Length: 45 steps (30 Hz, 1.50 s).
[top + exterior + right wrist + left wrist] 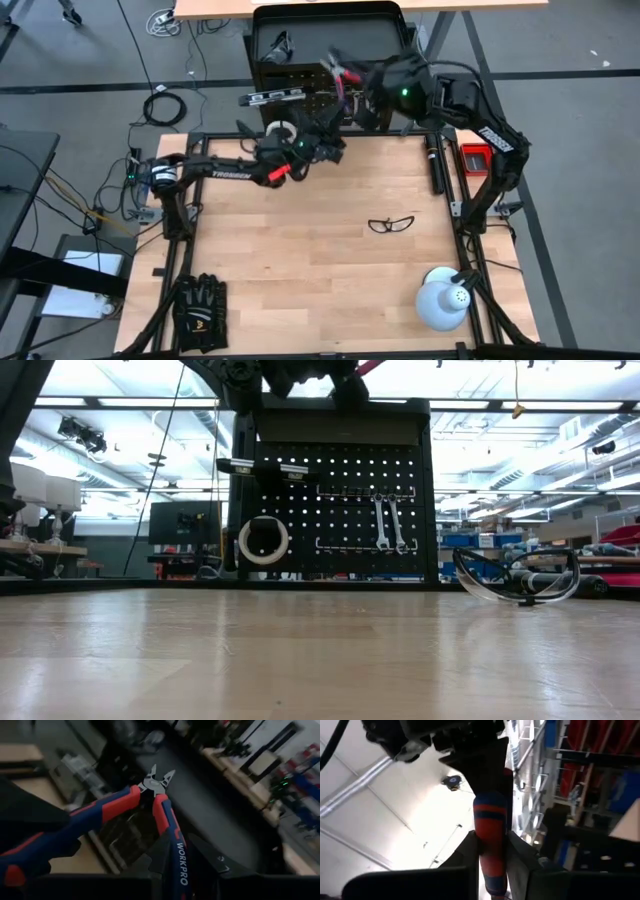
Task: Hang tools onto peg board
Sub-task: Remove the blue pliers from the peg board
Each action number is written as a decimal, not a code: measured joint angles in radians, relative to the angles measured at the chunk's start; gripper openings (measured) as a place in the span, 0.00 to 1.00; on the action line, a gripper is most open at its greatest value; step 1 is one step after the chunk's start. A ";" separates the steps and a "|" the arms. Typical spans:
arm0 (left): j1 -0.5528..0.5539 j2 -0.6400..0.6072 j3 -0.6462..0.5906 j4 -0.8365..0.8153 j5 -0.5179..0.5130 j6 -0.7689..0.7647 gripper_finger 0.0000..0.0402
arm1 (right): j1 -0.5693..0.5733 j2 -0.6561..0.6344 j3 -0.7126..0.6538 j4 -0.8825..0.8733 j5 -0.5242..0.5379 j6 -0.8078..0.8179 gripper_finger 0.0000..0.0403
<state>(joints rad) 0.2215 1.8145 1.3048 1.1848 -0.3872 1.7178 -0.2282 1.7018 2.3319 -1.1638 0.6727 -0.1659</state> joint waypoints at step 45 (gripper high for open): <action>-0.503 -0.004 -0.563 -0.557 -0.191 -0.942 0.19 | 0.352 -0.021 -0.408 -0.244 -0.034 0.437 0.11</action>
<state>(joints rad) -0.2813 1.8110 0.7414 0.6278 -0.5779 0.7761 0.1242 1.6808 1.9236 -1.4078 0.6383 0.2714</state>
